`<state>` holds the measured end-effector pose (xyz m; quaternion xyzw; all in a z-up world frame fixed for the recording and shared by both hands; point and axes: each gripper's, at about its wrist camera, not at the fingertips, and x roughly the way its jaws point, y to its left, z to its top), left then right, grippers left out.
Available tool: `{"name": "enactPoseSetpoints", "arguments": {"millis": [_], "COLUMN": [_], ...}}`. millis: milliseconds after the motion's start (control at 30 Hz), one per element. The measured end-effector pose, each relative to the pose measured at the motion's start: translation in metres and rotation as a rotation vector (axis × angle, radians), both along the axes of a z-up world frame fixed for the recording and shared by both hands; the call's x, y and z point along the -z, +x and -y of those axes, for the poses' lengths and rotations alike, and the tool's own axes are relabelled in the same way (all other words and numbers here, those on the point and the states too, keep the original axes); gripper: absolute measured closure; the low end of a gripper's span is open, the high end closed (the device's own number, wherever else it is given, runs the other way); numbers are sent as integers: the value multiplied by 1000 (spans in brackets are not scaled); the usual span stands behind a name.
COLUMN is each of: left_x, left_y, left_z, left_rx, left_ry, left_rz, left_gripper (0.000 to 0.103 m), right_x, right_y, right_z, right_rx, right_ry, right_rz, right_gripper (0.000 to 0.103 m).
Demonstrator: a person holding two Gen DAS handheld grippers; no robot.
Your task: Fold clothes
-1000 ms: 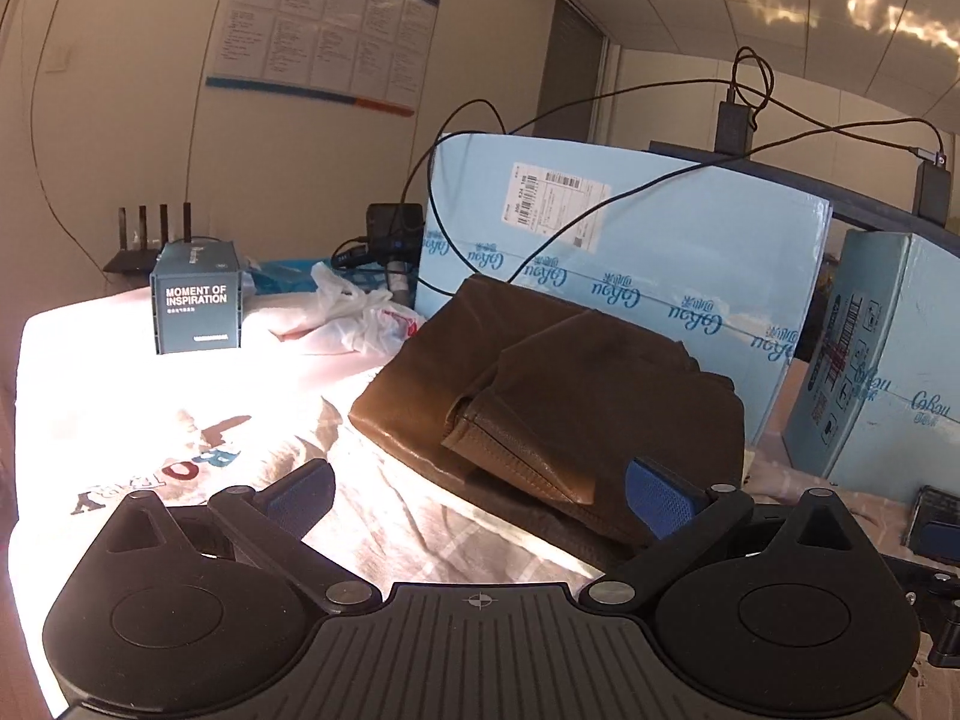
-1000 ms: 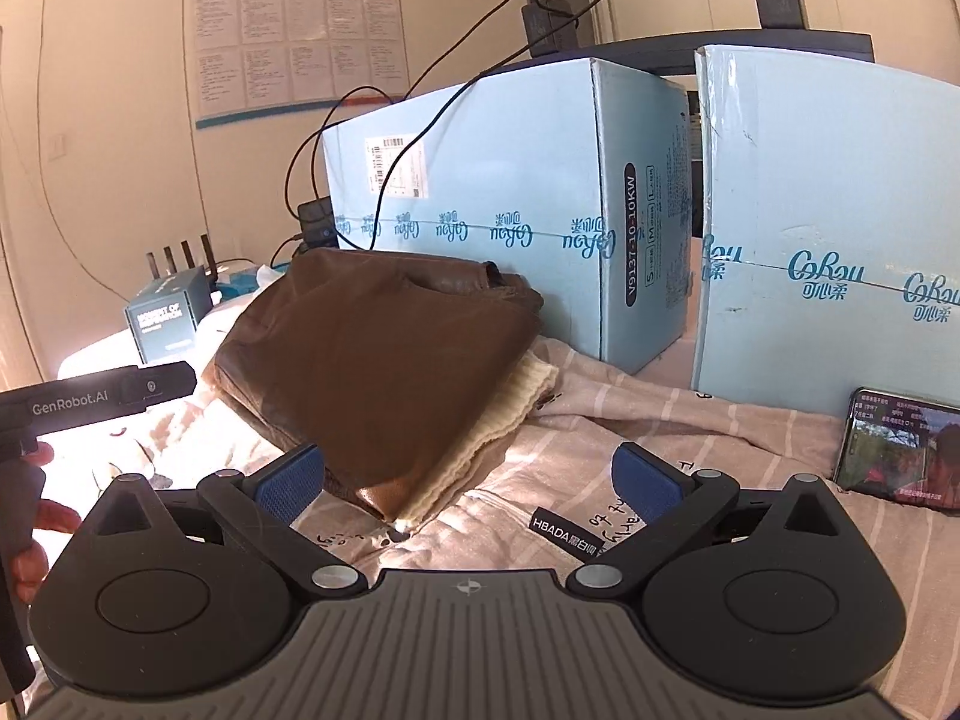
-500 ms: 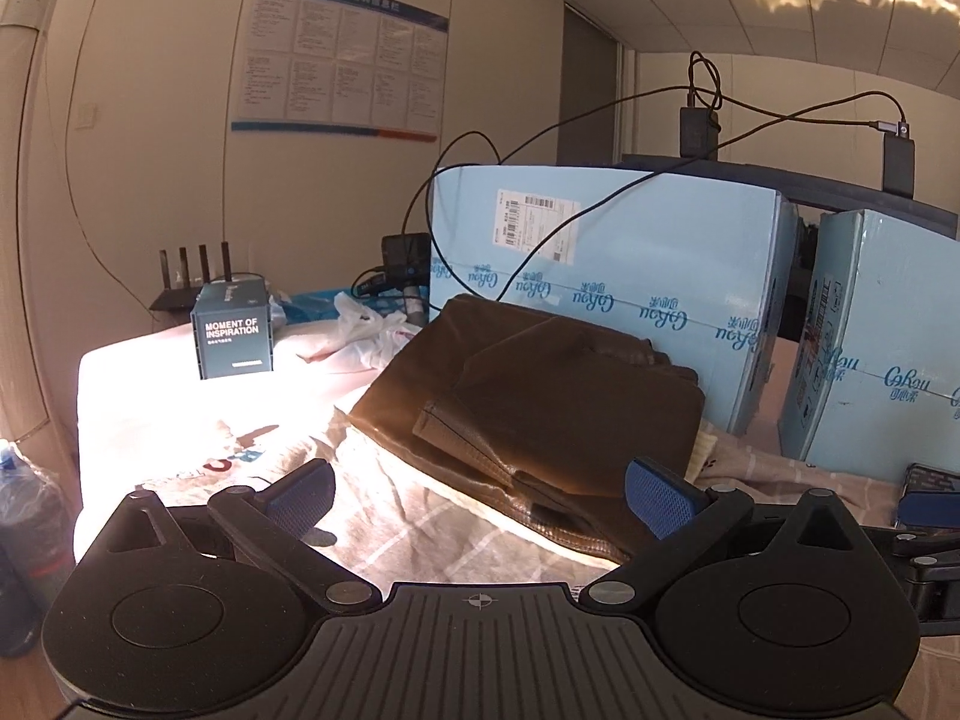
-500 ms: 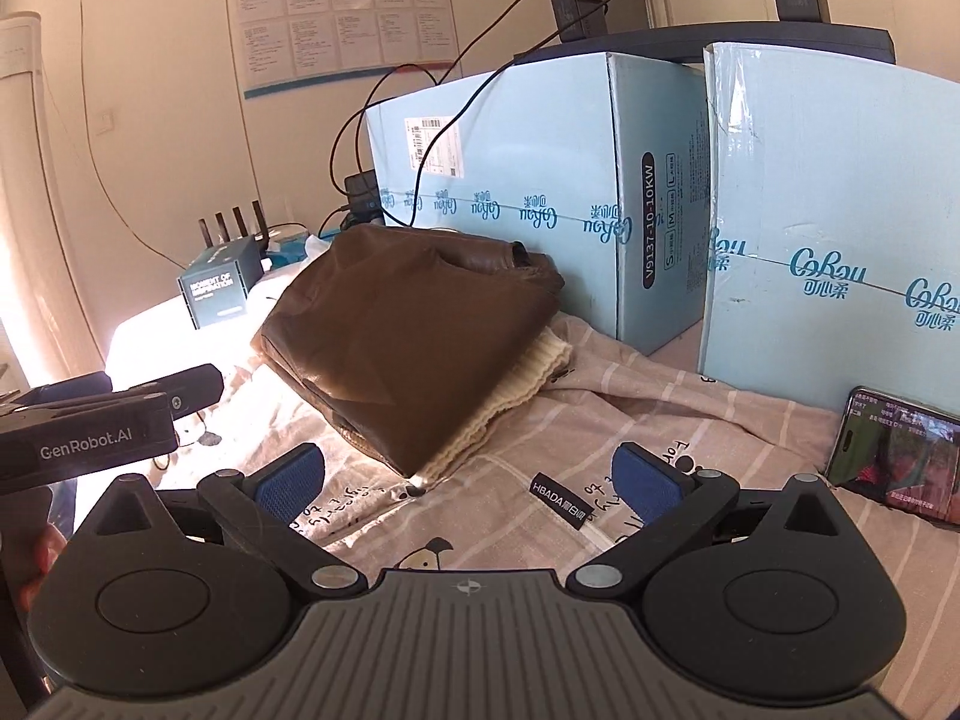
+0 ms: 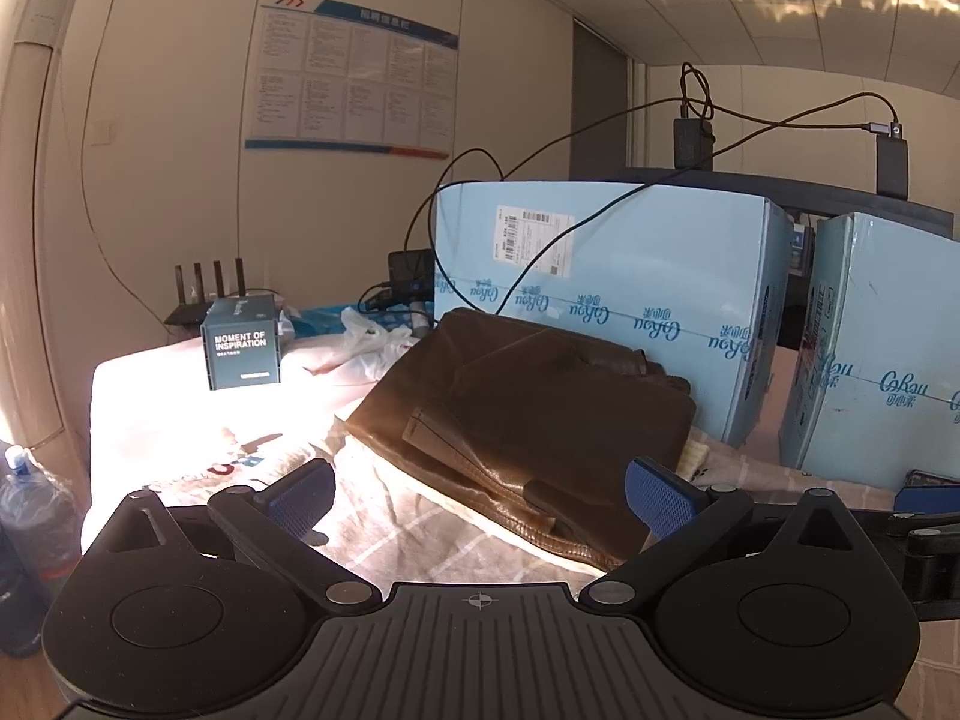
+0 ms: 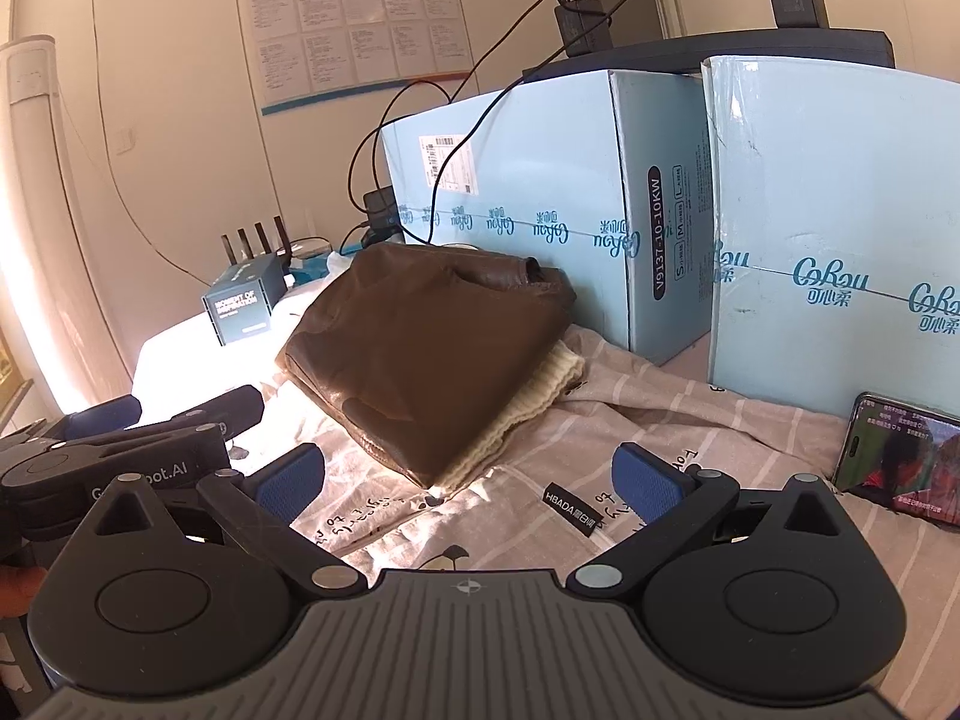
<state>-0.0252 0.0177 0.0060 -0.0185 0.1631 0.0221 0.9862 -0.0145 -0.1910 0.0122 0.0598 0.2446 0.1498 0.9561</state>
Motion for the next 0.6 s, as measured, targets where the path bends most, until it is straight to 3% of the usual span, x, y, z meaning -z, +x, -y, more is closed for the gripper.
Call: {"name": "enactPoseSetpoints", "arguments": {"millis": [600], "left_x": [10], "left_y": [-1], "left_z": [-9], "left_rx": [0], "left_ry": [-25], "left_rz": [-23], "left_gripper": [0], "right_x": [8], "right_y": [3], "right_z": [-9], "right_rx": [-6], "right_ry": [-48], "right_rz": [-12], "right_gripper": [0]}}
